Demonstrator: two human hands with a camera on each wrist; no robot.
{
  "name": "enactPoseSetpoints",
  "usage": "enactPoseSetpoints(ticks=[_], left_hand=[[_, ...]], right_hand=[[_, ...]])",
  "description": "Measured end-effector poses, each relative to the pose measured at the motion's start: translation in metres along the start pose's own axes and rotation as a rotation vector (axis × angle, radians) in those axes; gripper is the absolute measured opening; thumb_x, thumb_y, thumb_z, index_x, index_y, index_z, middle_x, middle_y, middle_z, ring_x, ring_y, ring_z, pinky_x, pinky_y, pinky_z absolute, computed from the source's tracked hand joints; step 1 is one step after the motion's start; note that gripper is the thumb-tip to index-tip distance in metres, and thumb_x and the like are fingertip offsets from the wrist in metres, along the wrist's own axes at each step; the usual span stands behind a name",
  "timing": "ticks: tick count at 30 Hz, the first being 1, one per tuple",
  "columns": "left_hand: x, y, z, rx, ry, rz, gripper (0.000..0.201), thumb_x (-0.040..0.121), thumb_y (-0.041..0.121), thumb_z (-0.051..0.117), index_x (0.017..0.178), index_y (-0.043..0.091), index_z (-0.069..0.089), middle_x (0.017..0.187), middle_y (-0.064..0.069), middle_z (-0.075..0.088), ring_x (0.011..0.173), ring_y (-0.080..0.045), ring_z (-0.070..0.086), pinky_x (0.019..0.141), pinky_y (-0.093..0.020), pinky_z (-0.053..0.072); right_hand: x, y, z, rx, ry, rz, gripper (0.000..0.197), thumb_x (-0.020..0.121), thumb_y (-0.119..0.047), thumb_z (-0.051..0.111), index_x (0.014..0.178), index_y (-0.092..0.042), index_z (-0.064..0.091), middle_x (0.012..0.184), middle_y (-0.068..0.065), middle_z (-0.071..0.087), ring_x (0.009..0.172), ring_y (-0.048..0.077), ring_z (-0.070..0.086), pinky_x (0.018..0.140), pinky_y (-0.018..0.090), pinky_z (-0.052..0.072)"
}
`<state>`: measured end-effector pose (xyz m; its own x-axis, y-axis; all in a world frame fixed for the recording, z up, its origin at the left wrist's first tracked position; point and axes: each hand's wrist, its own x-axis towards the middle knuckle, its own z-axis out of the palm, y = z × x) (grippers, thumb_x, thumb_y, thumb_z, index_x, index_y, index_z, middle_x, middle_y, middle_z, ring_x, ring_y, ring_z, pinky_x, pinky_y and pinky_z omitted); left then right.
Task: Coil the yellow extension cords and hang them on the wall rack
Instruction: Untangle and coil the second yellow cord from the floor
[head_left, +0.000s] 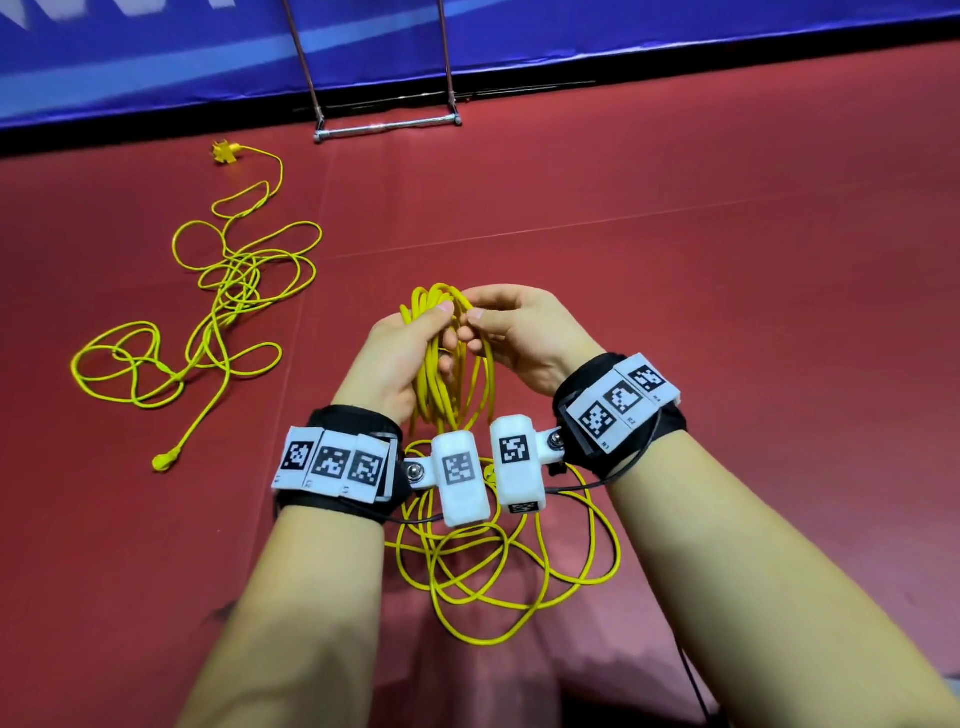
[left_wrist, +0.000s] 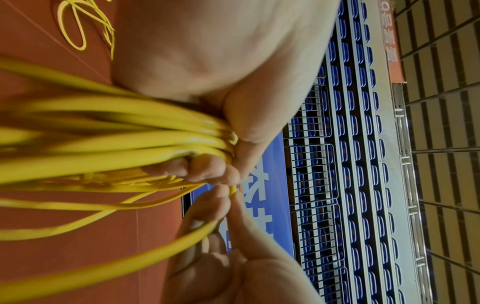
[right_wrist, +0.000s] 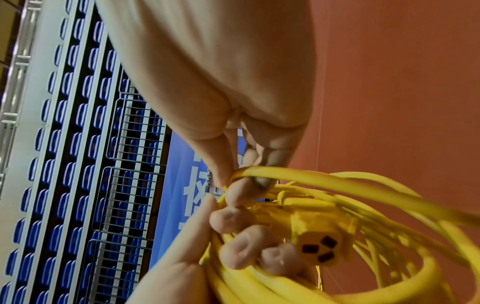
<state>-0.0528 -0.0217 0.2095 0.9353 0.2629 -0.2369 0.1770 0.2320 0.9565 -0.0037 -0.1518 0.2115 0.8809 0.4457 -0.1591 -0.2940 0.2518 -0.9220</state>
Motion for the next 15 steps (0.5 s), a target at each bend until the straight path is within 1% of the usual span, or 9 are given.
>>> enactPoseSetpoints(ticks=[2,4,5,7,9,10,12,13,15], left_hand=[[0.001,-0.002,0.001,0.011,0.012,-0.004,0.027,0.1,0.023,0.055,0.077,0.008,0.058,0.064,-0.005,0.055,0.042,-0.012,0.045,0.044,-0.022,0.038],[0.003,-0.004,0.002,0.024,0.027,-0.007,0.029,0.1,0.025,0.054,0.078,0.007,0.057,0.067,-0.008,0.054,0.044,-0.014,0.045,0.043,-0.022,0.04],[0.003,-0.005,0.002,0.023,0.032,-0.009,0.031,0.101,0.025,0.053,0.076,0.007,0.056,0.066,-0.008,0.053,0.044,-0.014,0.044,0.044,-0.022,0.04],[0.003,-0.005,0.002,0.0,0.033,-0.019,0.037,0.102,0.027,0.051,0.071,0.006,0.053,0.06,-0.008,0.052,0.045,-0.016,0.045,0.048,-0.026,0.042],[0.002,-0.003,0.003,-0.026,0.027,-0.038,0.041,0.102,0.029,0.05,0.068,0.006,0.05,0.053,-0.006,0.056,0.046,-0.019,0.046,0.052,-0.029,0.042],[0.0,-0.003,0.003,-0.035,0.026,-0.045,0.042,0.102,0.03,0.05,0.068,0.006,0.049,0.053,-0.007,0.057,0.045,-0.019,0.047,0.05,-0.027,0.042],[-0.002,-0.001,0.005,-0.063,0.032,-0.044,0.039,0.102,0.026,0.051,0.068,0.006,0.05,0.056,-0.009,0.056,0.041,-0.015,0.048,0.044,-0.021,0.043],[-0.003,0.0,0.005,-0.08,0.034,-0.035,0.035,0.101,0.023,0.053,0.07,0.007,0.052,0.055,-0.008,0.055,0.039,-0.013,0.048,0.042,-0.021,0.043],[-0.005,0.002,0.006,-0.105,0.028,-0.026,0.024,0.1,0.017,0.054,0.078,0.007,0.057,0.052,-0.005,0.054,0.038,-0.012,0.047,0.04,-0.022,0.044]], right_hand=[[0.0,-0.001,0.001,-0.058,0.017,0.017,0.027,0.094,0.008,0.053,0.12,0.008,0.058,0.078,0.012,0.062,0.059,0.014,0.061,0.056,0.021,0.054],[-0.002,-0.005,0.002,-0.15,-0.009,0.05,0.03,0.094,0.005,0.053,0.123,0.002,0.059,0.074,0.009,0.063,0.059,0.014,0.06,0.059,0.025,0.056],[-0.004,-0.007,0.002,-0.192,-0.048,0.076,0.033,0.093,0.006,0.052,0.124,-0.002,0.06,0.073,0.009,0.063,0.061,0.015,0.059,0.062,0.028,0.056],[-0.007,-0.01,0.001,-0.262,-0.153,0.117,0.048,0.088,0.012,0.046,0.129,-0.009,0.059,0.077,0.007,0.061,0.067,0.018,0.058,0.067,0.033,0.054],[-0.009,-0.01,0.001,-0.323,-0.223,0.121,0.06,0.085,0.018,0.042,0.134,-0.015,0.056,0.079,0.005,0.059,0.067,0.018,0.058,0.067,0.032,0.052],[-0.009,-0.009,0.002,-0.338,-0.234,0.109,0.062,0.085,0.02,0.041,0.135,-0.015,0.055,0.079,0.004,0.058,0.066,0.017,0.057,0.064,0.03,0.051],[-0.009,-0.007,0.005,-0.334,-0.221,0.063,0.055,0.087,0.022,0.042,0.13,-0.009,0.056,0.078,0.007,0.056,0.064,0.017,0.057,0.058,0.025,0.049],[-0.009,-0.006,0.006,-0.322,-0.2,0.041,0.047,0.087,0.021,0.044,0.125,-0.004,0.058,0.077,0.01,0.057,0.063,0.018,0.058,0.055,0.023,0.05],[-0.009,-0.006,0.007,-0.292,-0.142,0.016,0.029,0.087,0.019,0.051,0.112,0.005,0.058,0.076,0.017,0.058,0.063,0.021,0.061,0.055,0.024,0.053]])
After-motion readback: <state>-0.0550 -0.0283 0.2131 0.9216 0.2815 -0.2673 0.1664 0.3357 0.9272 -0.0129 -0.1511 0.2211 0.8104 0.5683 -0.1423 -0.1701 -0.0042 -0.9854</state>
